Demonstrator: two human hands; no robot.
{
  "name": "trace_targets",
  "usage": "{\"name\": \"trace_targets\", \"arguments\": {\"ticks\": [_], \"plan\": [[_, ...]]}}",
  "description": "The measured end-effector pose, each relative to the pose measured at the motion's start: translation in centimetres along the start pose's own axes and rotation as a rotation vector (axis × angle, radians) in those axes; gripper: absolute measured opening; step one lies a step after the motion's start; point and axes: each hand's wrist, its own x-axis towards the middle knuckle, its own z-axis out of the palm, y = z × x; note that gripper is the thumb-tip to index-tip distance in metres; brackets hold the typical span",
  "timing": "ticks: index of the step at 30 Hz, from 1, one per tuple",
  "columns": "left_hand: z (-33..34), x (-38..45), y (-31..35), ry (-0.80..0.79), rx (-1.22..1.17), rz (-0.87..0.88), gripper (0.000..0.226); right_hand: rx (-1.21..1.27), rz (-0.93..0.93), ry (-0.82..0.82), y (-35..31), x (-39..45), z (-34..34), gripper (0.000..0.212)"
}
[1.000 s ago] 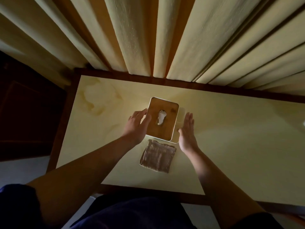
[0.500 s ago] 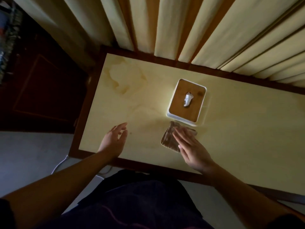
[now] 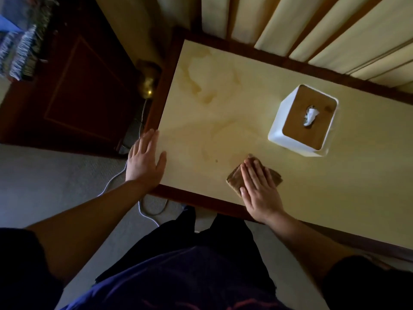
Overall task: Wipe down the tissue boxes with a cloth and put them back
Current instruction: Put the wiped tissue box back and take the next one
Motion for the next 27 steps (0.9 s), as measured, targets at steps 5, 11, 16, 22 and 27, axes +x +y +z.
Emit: {"name": "trace_targets", "arguments": {"ticks": [5, 11, 16, 22, 27], "plan": [[2.2, 2.3, -2.6, -0.070, -0.001, 0.030, 0.090, 0.032, 0.027, -0.023, -6.2, 1.4, 1.6, 0.068], [3.4, 2.3, -3.2, 0.034, 0.011, 0.089, 0.086, 0.051, 0.071, 0.016, -12.0, 8.2, 1.5, 0.069], [3.9, 2.3, -3.7, 0.079, 0.016, 0.126, 0.084, 0.046, 0.033, 0.112, -15.4, 19.3, 0.0, 0.067], [3.5, 2.2, -4.0, 0.073, -0.046, 0.111, 0.083, 0.030, -0.072, 0.153, -17.0, 26.3, -1.4, 0.066], [3.6, 2.2, -3.7, 0.071, -0.045, 0.100, 0.083, 0.022, -0.095, 0.030, -14.5, 17.4, -0.8, 0.067]]}}
